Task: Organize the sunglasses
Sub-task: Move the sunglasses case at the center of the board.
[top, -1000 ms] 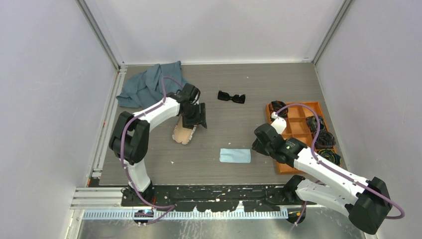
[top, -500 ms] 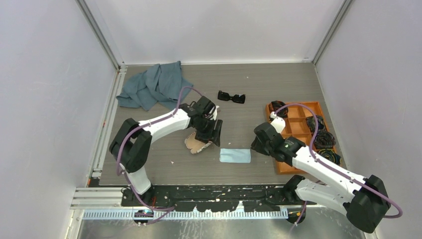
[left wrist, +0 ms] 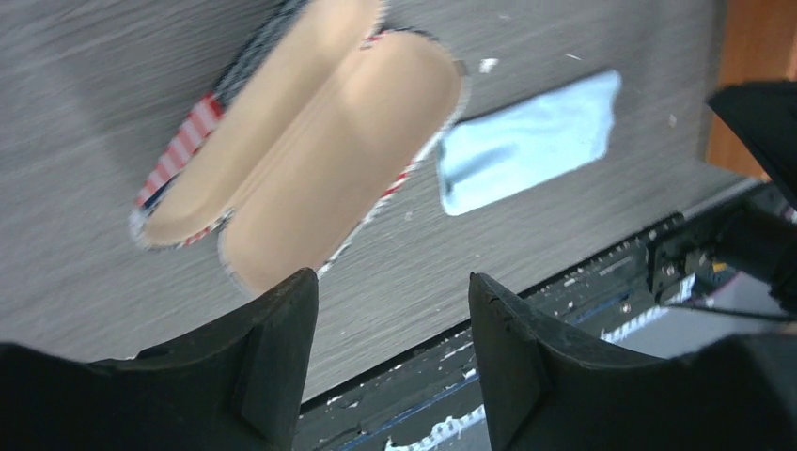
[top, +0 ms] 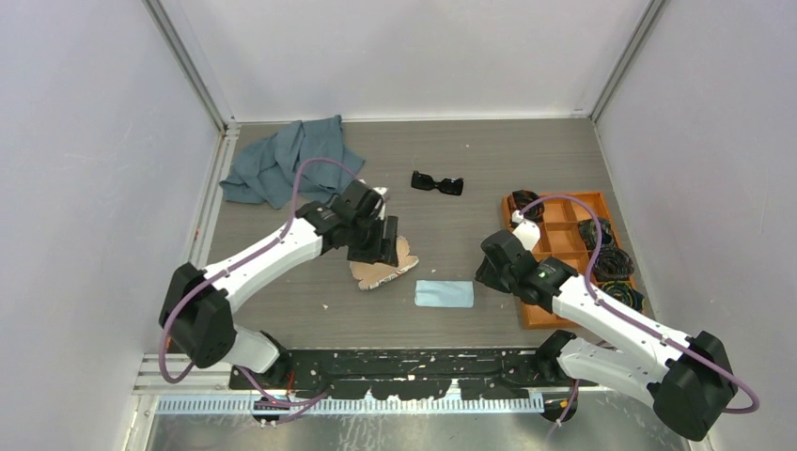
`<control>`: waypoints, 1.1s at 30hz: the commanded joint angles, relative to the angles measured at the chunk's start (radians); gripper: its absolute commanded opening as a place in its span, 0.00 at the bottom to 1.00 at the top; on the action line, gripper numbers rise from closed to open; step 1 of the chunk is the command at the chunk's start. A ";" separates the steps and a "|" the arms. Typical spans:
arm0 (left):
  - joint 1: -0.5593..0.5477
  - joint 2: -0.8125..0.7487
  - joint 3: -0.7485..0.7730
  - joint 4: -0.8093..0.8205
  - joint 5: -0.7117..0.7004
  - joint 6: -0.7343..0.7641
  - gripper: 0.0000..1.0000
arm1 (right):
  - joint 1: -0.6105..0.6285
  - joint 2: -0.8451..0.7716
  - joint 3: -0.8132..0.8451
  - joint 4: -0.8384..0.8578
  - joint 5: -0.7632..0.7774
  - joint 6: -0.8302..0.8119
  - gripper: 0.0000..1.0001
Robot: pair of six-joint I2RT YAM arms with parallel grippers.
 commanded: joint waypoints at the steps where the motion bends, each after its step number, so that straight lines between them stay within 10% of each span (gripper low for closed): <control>1: 0.044 -0.072 -0.088 -0.070 -0.156 -0.143 0.60 | -0.004 -0.003 0.002 0.023 -0.003 -0.013 0.41; 15: 0.155 -0.095 -0.307 0.178 -0.269 -0.259 0.53 | -0.004 0.016 -0.005 0.050 -0.038 -0.007 0.41; 33: 0.169 0.075 -0.185 0.230 -0.334 -0.225 0.01 | -0.003 -0.022 -0.017 0.025 -0.032 0.010 0.41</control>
